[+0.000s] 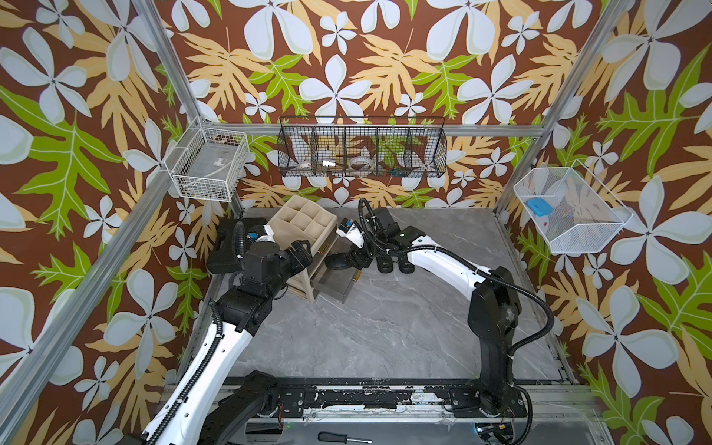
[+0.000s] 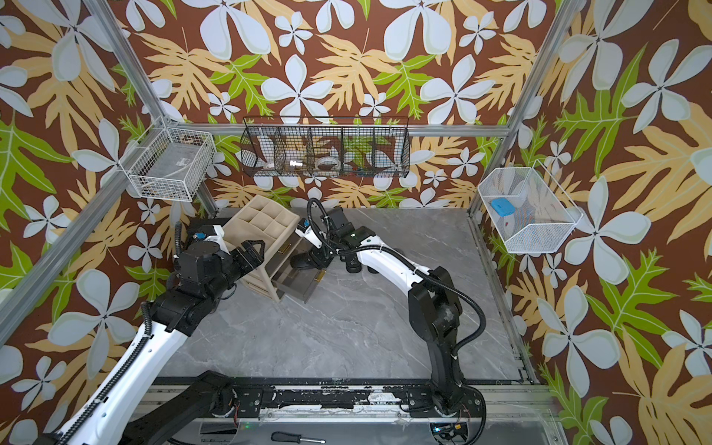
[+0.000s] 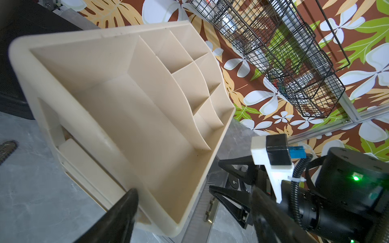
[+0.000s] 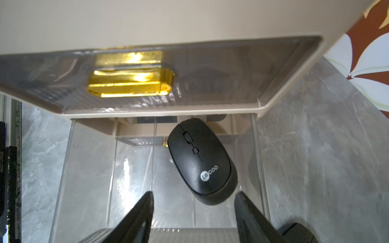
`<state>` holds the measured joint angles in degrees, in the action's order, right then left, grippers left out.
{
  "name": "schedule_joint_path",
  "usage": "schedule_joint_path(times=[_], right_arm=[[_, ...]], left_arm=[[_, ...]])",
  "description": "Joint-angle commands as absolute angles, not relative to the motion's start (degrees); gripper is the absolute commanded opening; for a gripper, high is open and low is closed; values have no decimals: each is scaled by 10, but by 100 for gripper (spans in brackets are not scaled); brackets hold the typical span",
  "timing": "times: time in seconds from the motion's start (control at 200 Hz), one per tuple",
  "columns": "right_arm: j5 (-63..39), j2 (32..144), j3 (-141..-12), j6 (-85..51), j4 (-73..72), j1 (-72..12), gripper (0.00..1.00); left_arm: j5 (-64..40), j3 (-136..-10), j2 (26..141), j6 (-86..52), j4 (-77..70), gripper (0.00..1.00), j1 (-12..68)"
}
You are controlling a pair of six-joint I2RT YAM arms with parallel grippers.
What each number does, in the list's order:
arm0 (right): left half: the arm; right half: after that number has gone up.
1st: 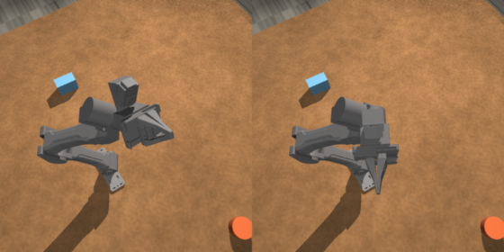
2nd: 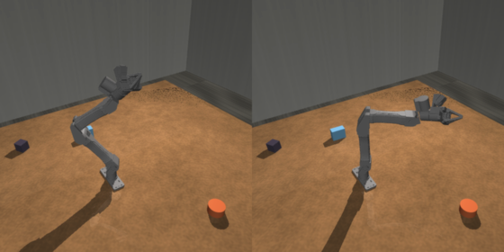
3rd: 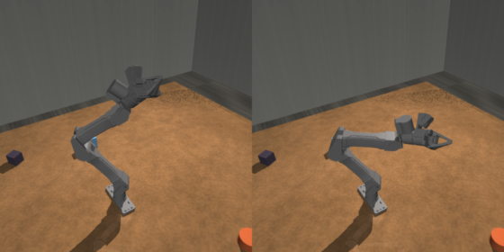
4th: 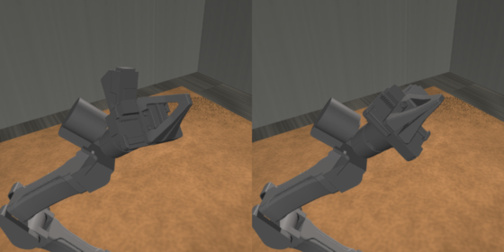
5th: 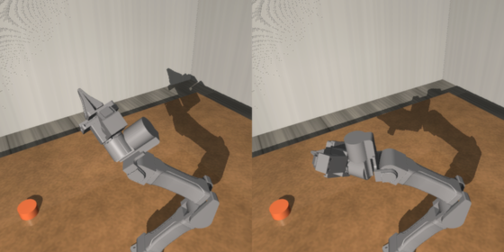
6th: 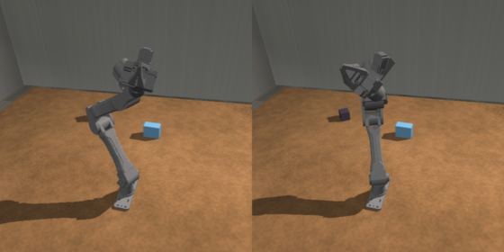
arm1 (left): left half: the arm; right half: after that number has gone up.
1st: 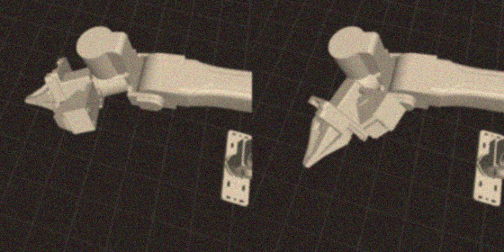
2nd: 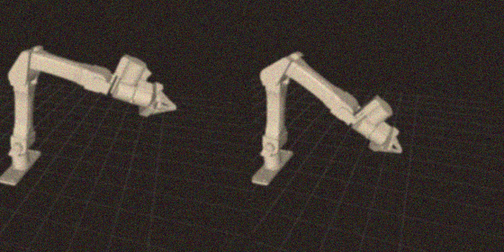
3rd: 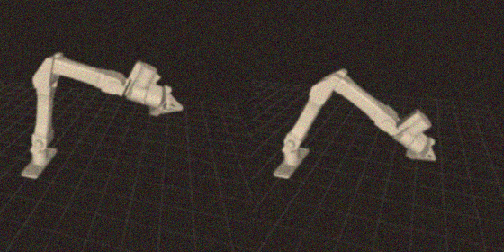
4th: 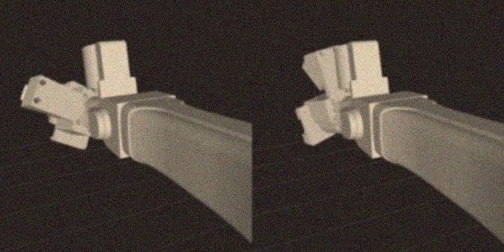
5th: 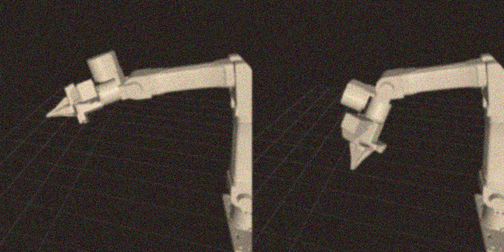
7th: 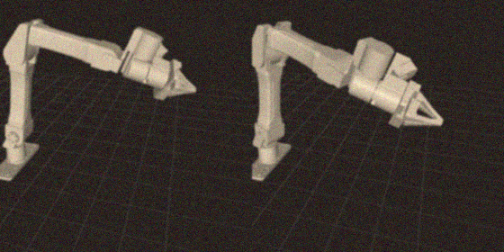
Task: Take the mice out of the drawer
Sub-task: Adjust the mouse in the drawer.
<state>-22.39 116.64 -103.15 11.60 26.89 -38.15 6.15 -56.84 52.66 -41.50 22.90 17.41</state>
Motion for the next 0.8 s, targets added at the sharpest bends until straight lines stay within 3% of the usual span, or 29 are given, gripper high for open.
schedule_joint_path(times=[0.0,0.796], right_arm=[[-222,1186,-1055,109,294,-382,64],[-212,1258,-1112,113,344,-404,68]], left_arm=[[65,-568,530,-415,209,85,173],[68,-552,531,-445,192,84,173]])
